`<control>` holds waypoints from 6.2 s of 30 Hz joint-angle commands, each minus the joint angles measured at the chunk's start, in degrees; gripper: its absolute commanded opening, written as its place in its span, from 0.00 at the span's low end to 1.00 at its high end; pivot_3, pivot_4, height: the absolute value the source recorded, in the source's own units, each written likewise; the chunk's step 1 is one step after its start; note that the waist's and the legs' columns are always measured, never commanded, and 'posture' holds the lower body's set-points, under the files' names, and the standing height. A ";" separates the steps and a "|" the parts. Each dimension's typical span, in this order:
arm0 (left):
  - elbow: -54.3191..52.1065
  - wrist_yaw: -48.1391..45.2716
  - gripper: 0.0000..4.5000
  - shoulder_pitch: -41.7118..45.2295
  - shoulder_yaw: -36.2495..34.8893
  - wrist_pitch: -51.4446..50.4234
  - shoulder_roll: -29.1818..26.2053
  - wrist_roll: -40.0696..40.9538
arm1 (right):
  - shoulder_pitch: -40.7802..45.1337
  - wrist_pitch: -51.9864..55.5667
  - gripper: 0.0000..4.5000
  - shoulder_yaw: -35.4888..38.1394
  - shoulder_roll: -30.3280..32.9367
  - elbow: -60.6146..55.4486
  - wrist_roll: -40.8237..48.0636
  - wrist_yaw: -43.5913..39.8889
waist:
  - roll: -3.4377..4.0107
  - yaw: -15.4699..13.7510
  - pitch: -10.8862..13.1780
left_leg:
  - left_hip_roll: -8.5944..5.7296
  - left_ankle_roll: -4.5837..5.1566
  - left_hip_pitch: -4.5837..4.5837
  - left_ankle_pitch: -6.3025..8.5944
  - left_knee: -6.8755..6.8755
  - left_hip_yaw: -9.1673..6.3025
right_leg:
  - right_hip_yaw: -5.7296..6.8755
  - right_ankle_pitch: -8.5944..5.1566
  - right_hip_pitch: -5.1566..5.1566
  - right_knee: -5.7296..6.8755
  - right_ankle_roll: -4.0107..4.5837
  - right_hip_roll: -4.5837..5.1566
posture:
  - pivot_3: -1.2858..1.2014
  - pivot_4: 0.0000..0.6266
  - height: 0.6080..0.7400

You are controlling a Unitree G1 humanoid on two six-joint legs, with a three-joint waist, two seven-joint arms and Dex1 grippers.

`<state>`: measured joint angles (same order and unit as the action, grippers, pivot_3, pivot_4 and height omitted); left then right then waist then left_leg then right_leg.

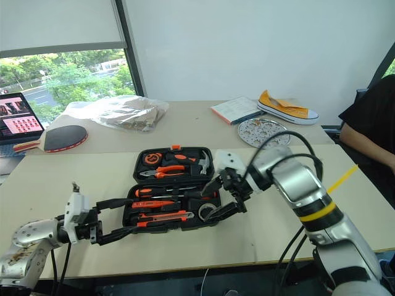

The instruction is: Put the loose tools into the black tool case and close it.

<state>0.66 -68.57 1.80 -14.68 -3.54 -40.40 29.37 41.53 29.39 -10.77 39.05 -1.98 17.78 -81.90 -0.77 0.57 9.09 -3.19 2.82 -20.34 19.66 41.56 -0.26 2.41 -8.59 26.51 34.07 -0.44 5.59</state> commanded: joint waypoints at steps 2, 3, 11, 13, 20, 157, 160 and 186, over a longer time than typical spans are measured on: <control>1.98 8.68 1.00 -0.01 -6.14 -2.51 0.04 0.16 | -5.68 -12.44 0.83 8.99 -0.92 6.44 -1.18 8.76 | 0.00 -0.04 0.00 | 0.00 0.00 0.05 0.00 -0.01 0.03 | -0.01 0.00 -0.04 0.00 0.00 -0.01 | 0.52 0.24 1.00; 2.83 10.70 1.00 0.17 -6.20 -3.00 -0.21 -1.24 | -6.45 -15.62 0.73 8.73 -0.82 8.62 -3.06 10.32 | 0.01 0.01 0.00 | -0.01 0.00 0.08 0.00 0.00 0.06 | -0.03 0.00 -0.04 0.01 0.00 -0.02 | 0.52 0.24 1.00; 7.38 25.67 0.40 9.31 -2.16 -11.13 3.30 -6.79 | 1.22 -35.75 0.11 4.51 -9.88 32.68 -15.44 25.77 | -0.01 0.49 0.01 | 0.02 -0.12 0.25 -0.08 0.00 0.22 | -0.14 0.06 -0.13 0.09 0.05 -0.09 | 0.52 0.24 1.00; 9.17 27.51 0.23 12.27 -0.29 -12.39 4.18 -8.42 | 4.59 -40.07 0.00 3.44 -12.44 39.11 -17.04 26.96 | -0.01 0.53 0.01 | 0.03 -0.17 0.26 -0.11 -0.02 0.21 | -0.15 0.10 -0.13 0.11 0.09 -0.13 | 0.52 0.24 1.00; 13.90 25.18 0.01 19.26 5.95 -16.51 4.11 -11.04 | 13.14 -45.83 0.00 0.14 -18.80 54.84 -19.99 24.92 | 0.00 0.95 0.00 | 0.04 -0.18 0.24 -0.13 -0.29 0.13 | -0.11 0.12 -0.09 0.14 0.07 -0.19 | 0.52 0.24 1.00; 4.11 26.25 0.01 24.49 -7.18 -32.52 7.40 2.12 | 5.85 -11.83 0.00 6.36 -12.19 20.63 -4.52 25.61 | -0.11 1.41 -0.02 | -0.23 -0.39 -0.09 -0.26 -0.03 0.06 | -0.31 0.20 0.52 0.93 0.12 0.05 | 0.52 0.24 1.00; 2.63 22.92 0.01 21.48 -6.16 -22.29 7.78 0.16 | 2.10 -26.65 0.00 5.60 -11.14 21.01 -7.92 25.28 | -0.10 1.74 -0.02 | -0.21 -0.39 -0.18 -0.26 -0.03 0.07 | -0.24 0.20 0.64 0.87 0.12 -0.02 | 0.52 0.24 1.00; 10.08 7.89 0.66 -4.52 6.70 25.52 -5.92 -14.59 | -17.40 -76.89 0.74 -2.36 3.81 30.21 -17.49 27.35 | 0.16 0.49 -0.24 | 0.11 0.59 1.98 0.41 -0.87 0.48 | -0.46 -0.23 -1.35 -0.06 -0.03 -0.02 | 0.52 0.24 1.00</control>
<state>11.84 -60.69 -2.82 -6.95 25.25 -46.09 12.67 25.66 -50.28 -14.50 41.72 31.02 -3.35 -52.66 -0.61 1.06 8.85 -3.08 3.39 -18.36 20.08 40.69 0.22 1.94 -8.83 25.17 34.01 -0.48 5.58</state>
